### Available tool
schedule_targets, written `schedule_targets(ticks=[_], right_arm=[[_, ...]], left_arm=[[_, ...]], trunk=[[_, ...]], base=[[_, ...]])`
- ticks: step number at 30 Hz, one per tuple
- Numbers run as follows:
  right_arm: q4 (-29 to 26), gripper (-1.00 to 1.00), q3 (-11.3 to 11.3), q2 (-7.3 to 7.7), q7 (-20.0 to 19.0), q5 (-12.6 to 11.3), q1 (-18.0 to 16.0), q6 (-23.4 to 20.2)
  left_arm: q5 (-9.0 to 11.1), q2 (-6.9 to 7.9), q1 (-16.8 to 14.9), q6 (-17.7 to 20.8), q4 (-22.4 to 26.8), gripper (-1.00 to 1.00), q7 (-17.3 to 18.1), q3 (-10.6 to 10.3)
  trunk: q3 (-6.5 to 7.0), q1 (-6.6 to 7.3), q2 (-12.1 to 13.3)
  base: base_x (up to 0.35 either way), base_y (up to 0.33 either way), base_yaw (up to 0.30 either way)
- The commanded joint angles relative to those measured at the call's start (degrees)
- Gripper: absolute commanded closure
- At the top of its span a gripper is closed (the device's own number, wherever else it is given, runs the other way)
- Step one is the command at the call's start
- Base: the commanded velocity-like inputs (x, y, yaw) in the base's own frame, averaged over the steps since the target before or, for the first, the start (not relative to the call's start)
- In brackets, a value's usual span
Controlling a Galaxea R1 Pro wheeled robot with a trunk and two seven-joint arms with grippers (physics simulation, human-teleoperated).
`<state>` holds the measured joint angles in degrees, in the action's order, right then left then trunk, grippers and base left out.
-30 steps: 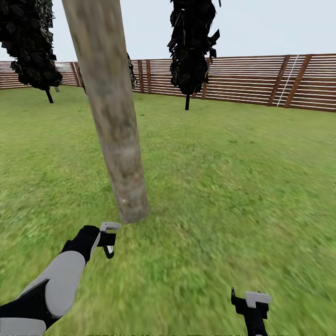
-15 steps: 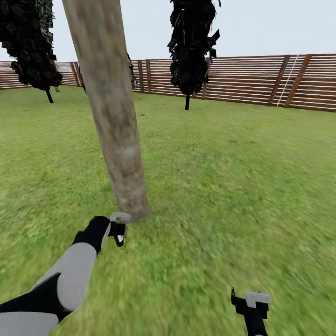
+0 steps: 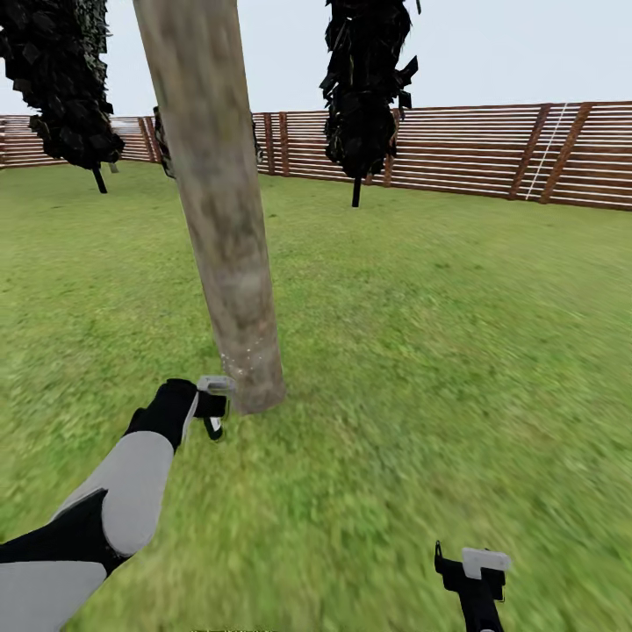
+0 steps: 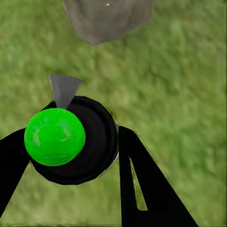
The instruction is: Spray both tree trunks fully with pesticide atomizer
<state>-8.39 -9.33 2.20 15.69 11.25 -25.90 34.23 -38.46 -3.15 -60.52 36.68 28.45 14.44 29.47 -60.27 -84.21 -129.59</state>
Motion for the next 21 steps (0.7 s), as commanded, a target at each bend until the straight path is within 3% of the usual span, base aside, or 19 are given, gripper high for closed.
schedule_targets(ticks=[1,6,8,9,10,11,14,18,19,21], right_arm=[[0.0,-1.00,-0.3,-0.01,0.2,0.6,0.0,0.1],[0.0,-1.00,-0.3,-0.01,0.2,0.6,0.0,0.1],[0.0,-1.00,-0.3,-0.01,0.2,0.6,0.0,0.1],[0.0,-1.00,-0.3,-0.01,0.2,0.6,0.0,0.1],[0.0,-1.00,-0.3,-0.01,0.2,0.6,0.0,0.1],[0.0,-1.00,-0.3,-0.01,0.2,0.6,0.0,0.1],[0.0,-1.00,-0.3,-0.01,0.2,0.6,0.0,0.1],[0.0,-1.00,-0.3,-0.01,0.2,0.6,0.0,0.1],[0.0,-1.00,-0.3,-0.01,0.3,0.7,0.0,0.1],[0.0,-1.00,-0.3,-0.01,0.3,0.7,0.0,0.1]], left_arm=[[-0.6,0.19,-0.4,0.7,0.8,1.00,0.5,0.4],[-0.5,2.66,-0.2,1.3,4.5,1.00,2.2,0.3],[-0.5,2.07,-0.4,1.3,4.7,1.00,2.9,0.2],[-0.5,1.06,-0.6,1.4,4.8,1.00,3.0,-0.3],[-0.6,-0.86,-0.8,1.6,4.9,1.00,3.2,-2.0],[-0.6,-1.46,-0.9,1.9,5.1,1.00,3.2,-2.8],[-0.3,-1.97,-0.9,3.8,6.4,1.00,3.2,-4.2],[-0.3,-0.28,-0.9,4.4,9.2,1.00,3.2,-4.1],[-0.2,1.69,-0.8,4.5,9.9,1.00,3.2,-3.9],[0.0,2.91,-0.4,4.6,10.0,1.00,3.2,-4.0]], trunk=[[-0.06,0.00,0.0],[-0.06,0.00,0.0],[-0.06,0.00,0.0],[-0.06,0.00,0.0],[-0.06,0.00,0.0],[-0.06,0.00,0.0],[-0.06,0.00,0.0],[-0.06,0.00,0.0],[-0.06,0.00,0.0],[-0.06,0.00,0.0]], base=[[-0.002,0.000,0.253],[0.000,0.000,0.110],[0.000,0.000,0.009],[0.000,0.000,0.004],[0.000,0.000,0.001],[0.000,0.000,0.000],[-0.002,0.000,0.000],[-0.241,0.000,0.000],[-0.150,0.000,0.000],[-0.046,0.000,0.000]])
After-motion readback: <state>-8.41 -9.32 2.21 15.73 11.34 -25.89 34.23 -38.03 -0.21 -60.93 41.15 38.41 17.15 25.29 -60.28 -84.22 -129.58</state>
